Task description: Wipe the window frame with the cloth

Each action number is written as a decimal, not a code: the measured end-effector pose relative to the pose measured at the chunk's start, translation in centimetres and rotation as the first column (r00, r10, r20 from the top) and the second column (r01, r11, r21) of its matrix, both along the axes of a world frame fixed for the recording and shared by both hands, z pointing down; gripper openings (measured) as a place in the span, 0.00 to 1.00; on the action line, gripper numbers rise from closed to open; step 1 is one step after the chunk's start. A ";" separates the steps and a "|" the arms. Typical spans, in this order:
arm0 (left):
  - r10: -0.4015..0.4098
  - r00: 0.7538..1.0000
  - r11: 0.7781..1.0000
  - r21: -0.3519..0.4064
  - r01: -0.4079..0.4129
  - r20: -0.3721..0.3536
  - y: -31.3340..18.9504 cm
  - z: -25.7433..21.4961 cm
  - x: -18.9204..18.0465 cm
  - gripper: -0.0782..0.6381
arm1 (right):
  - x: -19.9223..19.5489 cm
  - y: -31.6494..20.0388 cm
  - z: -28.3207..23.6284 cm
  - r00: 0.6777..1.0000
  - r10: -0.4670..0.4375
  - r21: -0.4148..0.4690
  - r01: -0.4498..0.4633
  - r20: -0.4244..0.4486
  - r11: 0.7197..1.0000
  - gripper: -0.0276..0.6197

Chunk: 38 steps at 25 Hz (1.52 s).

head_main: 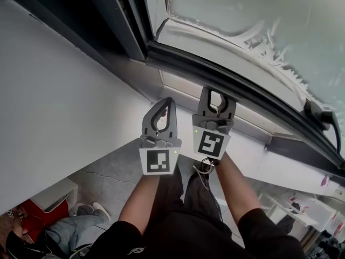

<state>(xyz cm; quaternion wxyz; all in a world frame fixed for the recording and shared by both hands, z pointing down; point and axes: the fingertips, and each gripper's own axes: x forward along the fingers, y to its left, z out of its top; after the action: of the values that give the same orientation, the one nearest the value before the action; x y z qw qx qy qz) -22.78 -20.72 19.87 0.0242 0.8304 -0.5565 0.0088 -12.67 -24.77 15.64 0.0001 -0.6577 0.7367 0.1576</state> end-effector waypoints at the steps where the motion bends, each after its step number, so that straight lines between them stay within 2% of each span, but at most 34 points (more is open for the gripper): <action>1: -0.002 1.000 1.000 -0.005 0.002 -0.003 0.0 0.1 -0.2 0.12 | -0.2 -0.1 0.0 1.000 -0.001 0.002 0.001 0.000 1.000 0.12; 17: -0.022 1.000 1.000 -0.005 0.022 0.003 -0.4 0.3 -2.7 0.12 | -3.6 -1.5 0.0 0.999 -0.048 0.014 0.048 -0.002 0.999 0.12; 30: -0.027 1.000 1.000 -0.005 0.027 0.016 -0.6 1.3 -4.1 0.12 | -6.8 -2.7 0.1 0.991 -0.135 0.018 0.135 -0.002 0.991 0.12; 37: -0.015 0.995 1.000 0.012 0.014 0.100 -0.8 1.7 -5.0 0.12 | -8.0 -3.2 0.4 0.986 -0.167 0.015 0.167 -0.010 0.986 0.12; 38: -0.024 0.996 1.000 0.007 0.024 0.081 -0.8 1.7 -5.2 0.12 | -8.2 -3.3 0.4 0.985 -0.173 0.015 0.173 -0.010 0.985 0.12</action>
<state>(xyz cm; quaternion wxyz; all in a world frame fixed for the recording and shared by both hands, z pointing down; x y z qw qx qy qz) -27.94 -21.57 21.57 -0.0009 0.8228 -0.5669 0.0406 -20.85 -28.04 16.05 0.0158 -0.5905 0.7897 0.1655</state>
